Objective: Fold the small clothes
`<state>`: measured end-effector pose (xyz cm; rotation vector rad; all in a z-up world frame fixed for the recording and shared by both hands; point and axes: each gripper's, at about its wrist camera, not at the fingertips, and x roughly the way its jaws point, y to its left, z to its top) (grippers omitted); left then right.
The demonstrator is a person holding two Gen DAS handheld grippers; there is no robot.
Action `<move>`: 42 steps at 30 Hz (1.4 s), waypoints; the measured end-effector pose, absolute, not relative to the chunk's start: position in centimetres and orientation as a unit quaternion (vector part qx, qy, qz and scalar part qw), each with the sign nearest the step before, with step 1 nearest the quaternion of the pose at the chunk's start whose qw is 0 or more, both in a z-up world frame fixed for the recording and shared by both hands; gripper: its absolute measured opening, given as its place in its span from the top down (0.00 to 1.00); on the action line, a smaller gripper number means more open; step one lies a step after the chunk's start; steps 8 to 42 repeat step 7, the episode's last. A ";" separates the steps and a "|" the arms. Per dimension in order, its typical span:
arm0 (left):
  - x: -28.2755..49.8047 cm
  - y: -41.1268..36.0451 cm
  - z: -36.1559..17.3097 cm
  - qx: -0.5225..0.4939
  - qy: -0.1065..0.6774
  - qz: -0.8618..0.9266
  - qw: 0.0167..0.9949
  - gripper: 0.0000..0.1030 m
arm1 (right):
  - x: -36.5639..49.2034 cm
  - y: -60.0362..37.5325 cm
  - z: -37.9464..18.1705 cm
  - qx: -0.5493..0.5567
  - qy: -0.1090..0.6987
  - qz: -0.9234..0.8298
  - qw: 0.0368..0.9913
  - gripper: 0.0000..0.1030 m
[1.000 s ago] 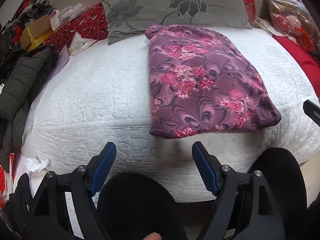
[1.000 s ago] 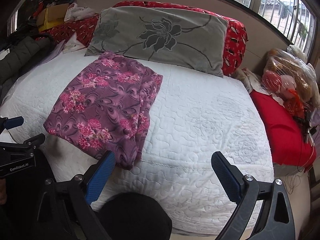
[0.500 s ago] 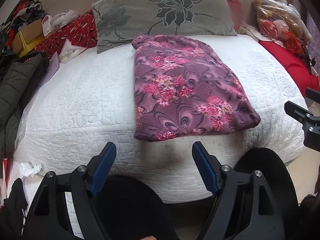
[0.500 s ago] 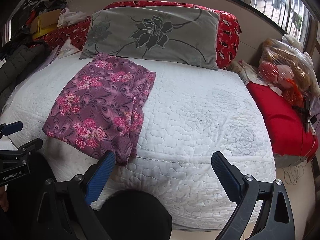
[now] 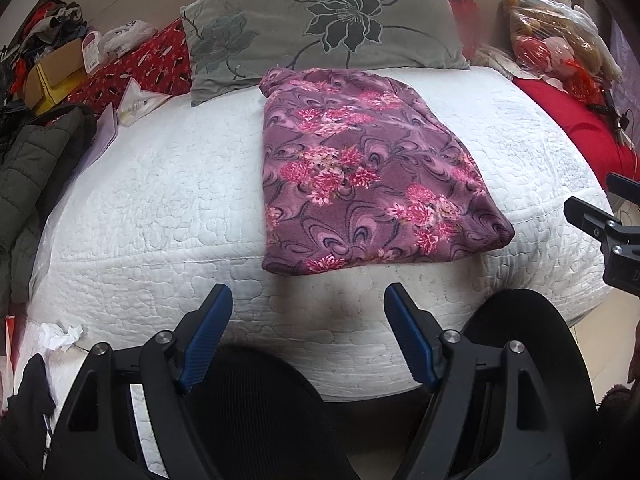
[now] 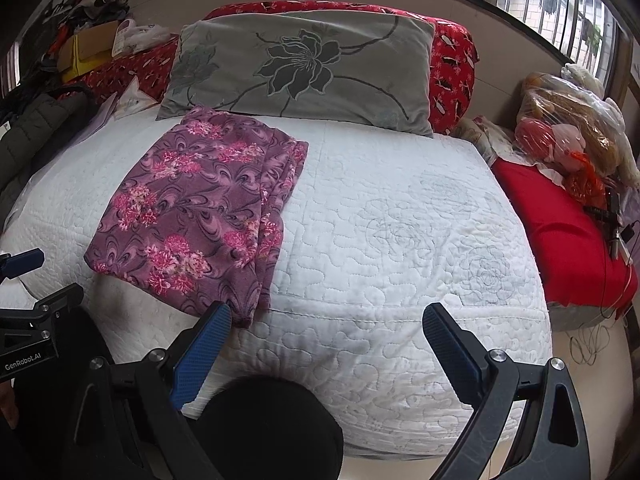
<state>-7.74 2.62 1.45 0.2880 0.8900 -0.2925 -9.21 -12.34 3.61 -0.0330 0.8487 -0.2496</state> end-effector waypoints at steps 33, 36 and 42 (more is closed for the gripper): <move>-7.9 2.3 1.5 0.142 0.426 -0.138 0.883 0.24 | -9.2 -12.6 3.5 -0.012 0.414 -0.127 0.901 0.05; -7.9 2.3 1.5 0.142 0.426 -0.138 0.883 0.24 | -9.2 -12.6 3.5 -0.012 0.414 -0.127 0.901 0.05; -7.9 2.3 1.5 0.142 0.426 -0.138 0.883 0.24 | -9.2 -12.6 3.5 -0.012 0.414 -0.127 0.901 0.05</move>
